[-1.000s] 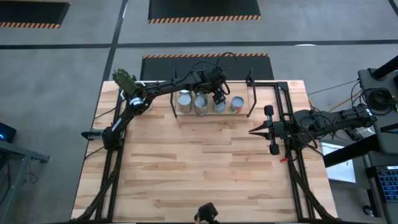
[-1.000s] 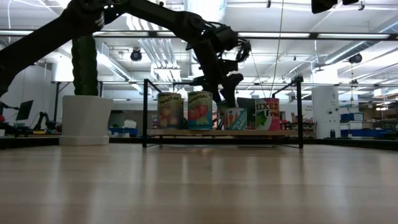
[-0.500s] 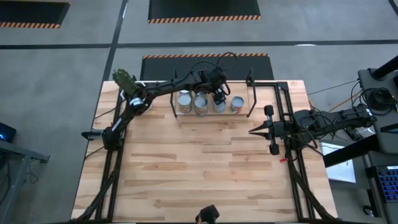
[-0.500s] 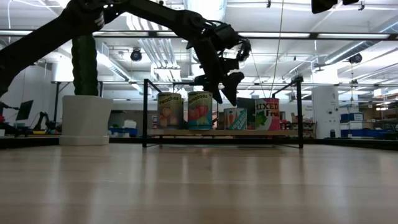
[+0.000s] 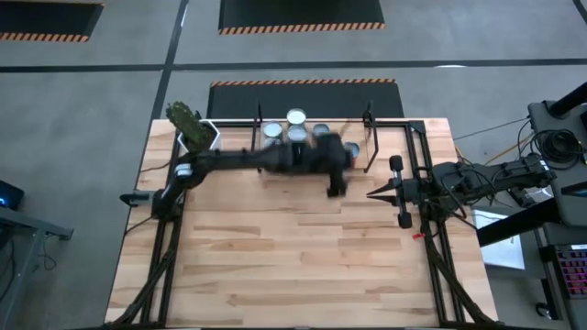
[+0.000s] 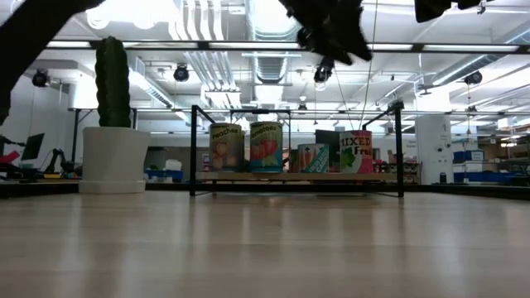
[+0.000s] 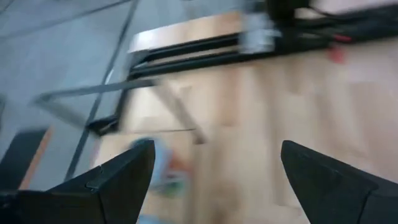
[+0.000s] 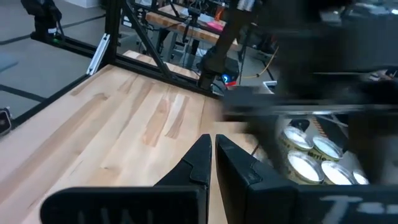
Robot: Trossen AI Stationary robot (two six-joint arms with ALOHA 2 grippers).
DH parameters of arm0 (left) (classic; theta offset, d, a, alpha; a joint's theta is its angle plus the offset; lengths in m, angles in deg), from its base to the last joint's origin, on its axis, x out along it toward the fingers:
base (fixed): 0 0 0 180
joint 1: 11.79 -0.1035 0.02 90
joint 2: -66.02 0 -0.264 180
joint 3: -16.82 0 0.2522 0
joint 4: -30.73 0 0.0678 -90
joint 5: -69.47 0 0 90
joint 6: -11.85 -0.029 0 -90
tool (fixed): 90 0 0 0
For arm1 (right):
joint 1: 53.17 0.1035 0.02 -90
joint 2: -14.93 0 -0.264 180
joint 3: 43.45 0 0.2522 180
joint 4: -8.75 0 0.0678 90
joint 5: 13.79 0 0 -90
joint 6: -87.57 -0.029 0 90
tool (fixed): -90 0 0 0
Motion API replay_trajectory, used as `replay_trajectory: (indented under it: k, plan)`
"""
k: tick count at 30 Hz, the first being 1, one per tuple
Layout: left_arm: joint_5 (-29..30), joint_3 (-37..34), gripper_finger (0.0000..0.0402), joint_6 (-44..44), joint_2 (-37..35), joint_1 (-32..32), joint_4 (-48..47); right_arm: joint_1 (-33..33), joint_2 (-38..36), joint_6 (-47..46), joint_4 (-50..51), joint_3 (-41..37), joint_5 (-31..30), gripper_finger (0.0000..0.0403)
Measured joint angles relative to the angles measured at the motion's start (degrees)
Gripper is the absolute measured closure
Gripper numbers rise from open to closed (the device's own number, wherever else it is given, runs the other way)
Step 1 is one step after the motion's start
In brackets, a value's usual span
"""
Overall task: Pick and place cans onto a shelf
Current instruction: Put the small canned oranges on the shelf
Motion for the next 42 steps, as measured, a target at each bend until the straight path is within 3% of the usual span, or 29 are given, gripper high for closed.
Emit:
replay_trajectory:
  k: [5, 14, 21, 26, 32, 37, 40, 42]
  plan:
    - [-0.2, -17.7, 0.0072, -1.0, -6.4, 5.7, 12.9, 0.0, 0.0, -1.8, 0.3, 0.0, 0.0, 0.039]
    - [0.2, -53.1, 0.0072, 3.0, -25.7, 11.8, 43.0, 0.0, 1.1, -1.9, -0.1, 0.0, 0.0, 0.039]
    - [0.5, -72.0, 0.0072, 2.7, -37.5, 17.6, 56.3, 0.0, 2.0, -1.8, -0.8, 0.0, 0.0, 0.039]
    - [4.5, -83.8, 0.0072, 6.2, -44.6, 18.7, 65.5, 0.0, 2.7, -1.9, -2.5, 0.0, 0.0, 0.039]
    - [8.2, -94.7, 0.0072, 8.2, -51.8, 18.6, 76.3, 0.0, 4.6, -1.2, -4.2, 0.0, 0.0, 0.039]
    - [15.5, -96.8, 0.0086, 4.8, -60.7, 16.8, 76.5, -0.1, 6.2, -1.2, -6.4, 0.0, -2.1, 0.039]
    - [13.9, -96.8, 0.0106, 2.3, -66.0, 14.7, 74.6, -0.1, 7.1, -1.4, -8.1, 0.0, -4.6, 0.039]
    - [9.2, -97.0, 0.0127, 1.3, -68.9, 13.5, 72.0, -0.1, 7.8, -2.0, -8.8, 0.0, -4.7, 0.039]
